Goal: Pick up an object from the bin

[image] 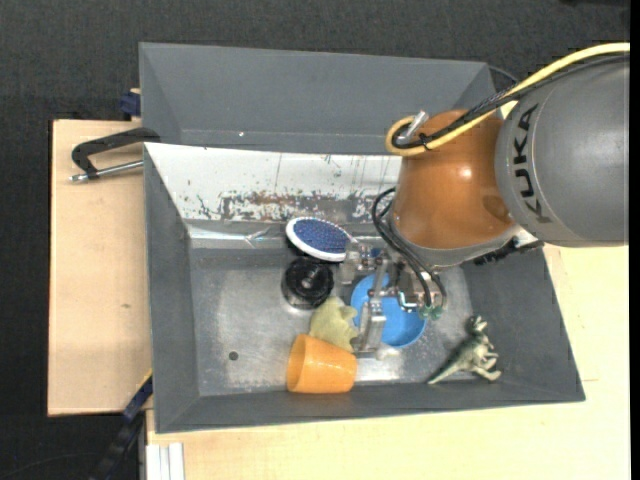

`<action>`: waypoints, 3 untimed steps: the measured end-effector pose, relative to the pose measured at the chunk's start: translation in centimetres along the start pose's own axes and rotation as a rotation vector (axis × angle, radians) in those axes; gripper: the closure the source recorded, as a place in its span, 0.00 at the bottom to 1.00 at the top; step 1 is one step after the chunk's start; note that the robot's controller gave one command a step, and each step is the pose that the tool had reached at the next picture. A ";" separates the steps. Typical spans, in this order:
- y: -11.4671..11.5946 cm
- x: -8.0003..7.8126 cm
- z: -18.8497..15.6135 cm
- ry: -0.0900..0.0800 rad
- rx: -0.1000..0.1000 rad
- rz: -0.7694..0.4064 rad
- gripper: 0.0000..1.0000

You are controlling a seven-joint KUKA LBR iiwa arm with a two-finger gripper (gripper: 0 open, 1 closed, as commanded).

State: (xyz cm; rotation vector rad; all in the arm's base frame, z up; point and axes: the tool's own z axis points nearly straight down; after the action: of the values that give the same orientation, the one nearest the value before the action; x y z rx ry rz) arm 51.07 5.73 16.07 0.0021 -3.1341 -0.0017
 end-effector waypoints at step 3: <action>7.9 -7.3 8.7 -0.018 -0.004 -0.244 0.00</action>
Offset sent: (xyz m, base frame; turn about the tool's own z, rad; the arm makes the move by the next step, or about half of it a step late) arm 0.0877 0.0339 -0.0672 -0.1243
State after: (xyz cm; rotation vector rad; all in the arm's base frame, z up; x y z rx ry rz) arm 58.27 13.70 7.32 0.3860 -3.1288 -0.0090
